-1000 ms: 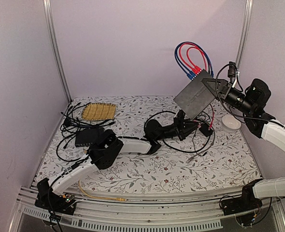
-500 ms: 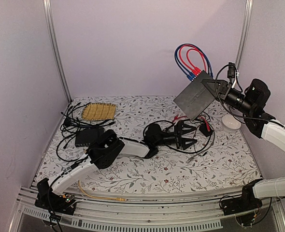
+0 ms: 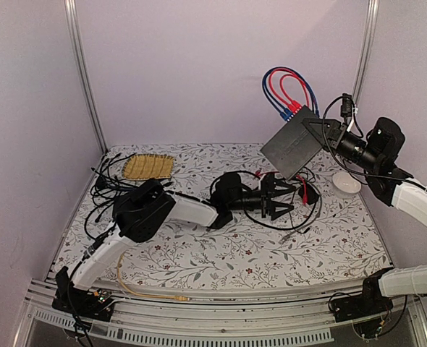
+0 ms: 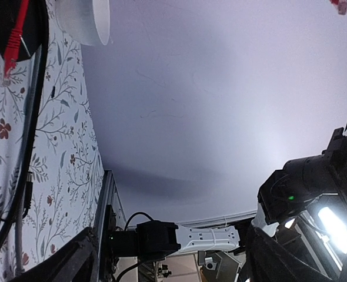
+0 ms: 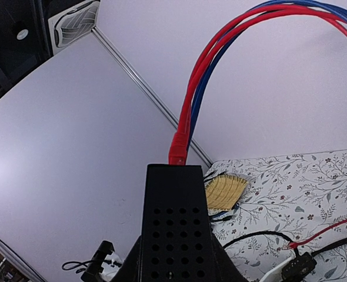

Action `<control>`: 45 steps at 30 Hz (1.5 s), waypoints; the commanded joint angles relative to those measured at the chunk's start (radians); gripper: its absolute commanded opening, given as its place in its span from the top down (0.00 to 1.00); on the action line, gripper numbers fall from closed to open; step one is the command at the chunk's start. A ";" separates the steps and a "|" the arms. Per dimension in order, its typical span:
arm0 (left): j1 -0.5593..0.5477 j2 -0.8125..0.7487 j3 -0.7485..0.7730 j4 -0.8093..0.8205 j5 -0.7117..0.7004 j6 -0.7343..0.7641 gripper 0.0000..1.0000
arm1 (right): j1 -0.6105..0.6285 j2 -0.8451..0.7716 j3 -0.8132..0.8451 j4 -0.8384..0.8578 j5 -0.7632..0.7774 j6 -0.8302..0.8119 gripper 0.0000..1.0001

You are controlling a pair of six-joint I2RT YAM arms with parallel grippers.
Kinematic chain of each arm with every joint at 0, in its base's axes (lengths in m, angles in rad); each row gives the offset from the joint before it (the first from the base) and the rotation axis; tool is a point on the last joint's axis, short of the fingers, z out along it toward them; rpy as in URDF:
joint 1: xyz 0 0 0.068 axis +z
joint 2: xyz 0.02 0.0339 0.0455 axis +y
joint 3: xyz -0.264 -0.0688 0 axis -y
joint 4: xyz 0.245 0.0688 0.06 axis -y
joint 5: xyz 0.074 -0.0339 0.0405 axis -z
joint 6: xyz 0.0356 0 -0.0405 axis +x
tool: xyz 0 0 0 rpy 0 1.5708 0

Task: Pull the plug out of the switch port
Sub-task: Place the connector at the corner of the board.

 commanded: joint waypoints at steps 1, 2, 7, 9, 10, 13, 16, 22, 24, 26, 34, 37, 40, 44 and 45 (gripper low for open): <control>-0.031 -0.065 -0.068 -0.013 0.008 0.055 0.13 | -0.005 -0.036 0.085 0.115 0.016 -0.002 0.99; -0.036 -0.067 -0.078 -0.003 0.009 0.051 0.13 | -0.006 -0.039 0.088 0.112 0.018 -0.005 0.99; -0.059 -0.089 -0.157 0.064 -0.003 0.029 0.11 | -0.004 -0.045 0.104 0.106 0.010 -0.005 0.99; -0.070 -0.100 -0.188 0.062 -0.004 0.038 0.11 | -0.005 -0.053 0.108 0.101 0.012 -0.004 0.99; -0.077 -0.105 -0.200 0.058 -0.003 0.043 0.11 | -0.005 -0.056 0.111 0.097 0.014 -0.006 0.98; -0.096 -0.103 -0.220 0.054 0.001 0.050 0.11 | -0.005 -0.065 0.123 0.088 0.016 -0.010 0.98; -0.112 -0.088 -0.206 0.049 0.011 0.045 0.11 | -0.005 -0.071 0.130 0.080 0.017 -0.013 0.99; -0.135 -0.075 -0.160 0.018 0.036 0.056 0.10 | -0.005 -0.091 0.144 0.052 0.025 -0.022 0.99; -0.142 -0.080 -0.162 0.021 0.040 0.055 0.10 | -0.005 -0.097 0.148 0.043 0.027 -0.027 0.98; -0.145 -0.097 -0.178 0.028 0.038 0.058 0.10 | -0.005 -0.102 0.152 0.036 0.030 -0.031 0.99; -0.162 -0.154 -0.245 0.039 0.042 0.080 0.10 | -0.005 -0.104 0.170 0.019 0.032 -0.038 0.98; -0.162 -0.164 -0.248 0.040 0.050 0.080 0.10 | -0.005 -0.108 0.172 0.016 0.035 -0.040 0.98; -0.164 -0.191 -0.242 0.008 0.062 0.112 0.10 | -0.005 -0.113 0.177 0.008 0.040 -0.042 0.98; -0.175 -0.200 -0.219 0.020 0.094 0.101 0.09 | -0.005 -0.117 0.186 -0.004 0.049 -0.052 0.98; -0.175 -0.194 -0.211 0.044 0.102 0.080 0.09 | -0.005 -0.116 0.189 -0.007 0.050 -0.054 0.98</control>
